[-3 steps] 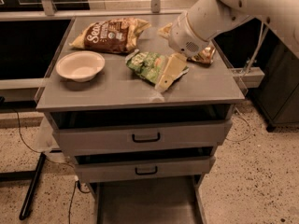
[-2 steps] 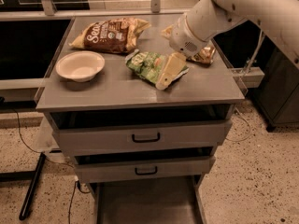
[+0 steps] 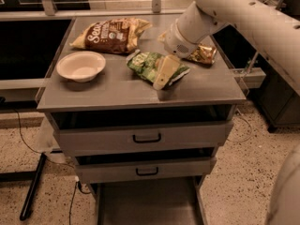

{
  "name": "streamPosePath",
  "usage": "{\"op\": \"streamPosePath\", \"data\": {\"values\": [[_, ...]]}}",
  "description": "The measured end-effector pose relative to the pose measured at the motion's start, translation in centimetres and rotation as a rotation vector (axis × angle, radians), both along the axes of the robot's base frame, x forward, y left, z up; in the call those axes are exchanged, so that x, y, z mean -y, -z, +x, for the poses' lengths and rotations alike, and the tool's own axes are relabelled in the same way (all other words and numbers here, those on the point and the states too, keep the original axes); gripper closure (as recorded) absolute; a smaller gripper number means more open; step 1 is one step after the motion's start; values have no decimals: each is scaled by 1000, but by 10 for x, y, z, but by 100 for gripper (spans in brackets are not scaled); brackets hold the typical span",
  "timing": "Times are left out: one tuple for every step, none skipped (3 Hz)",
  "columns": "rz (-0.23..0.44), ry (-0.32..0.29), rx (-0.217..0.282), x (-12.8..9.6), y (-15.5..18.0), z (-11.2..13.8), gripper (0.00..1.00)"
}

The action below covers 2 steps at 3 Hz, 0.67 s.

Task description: Place green jalapeno chip bag into bottom drawer

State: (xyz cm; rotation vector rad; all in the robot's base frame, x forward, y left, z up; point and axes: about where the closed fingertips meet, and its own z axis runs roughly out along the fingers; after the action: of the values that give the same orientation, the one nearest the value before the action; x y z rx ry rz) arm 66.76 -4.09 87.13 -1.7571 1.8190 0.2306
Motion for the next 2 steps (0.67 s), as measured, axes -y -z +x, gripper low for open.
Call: {"op": "streamPosePath", "data": {"values": [[-20, -3, -9, -5, 13, 13, 0], [-34, -9, -16, -10, 24, 23, 0]]}}
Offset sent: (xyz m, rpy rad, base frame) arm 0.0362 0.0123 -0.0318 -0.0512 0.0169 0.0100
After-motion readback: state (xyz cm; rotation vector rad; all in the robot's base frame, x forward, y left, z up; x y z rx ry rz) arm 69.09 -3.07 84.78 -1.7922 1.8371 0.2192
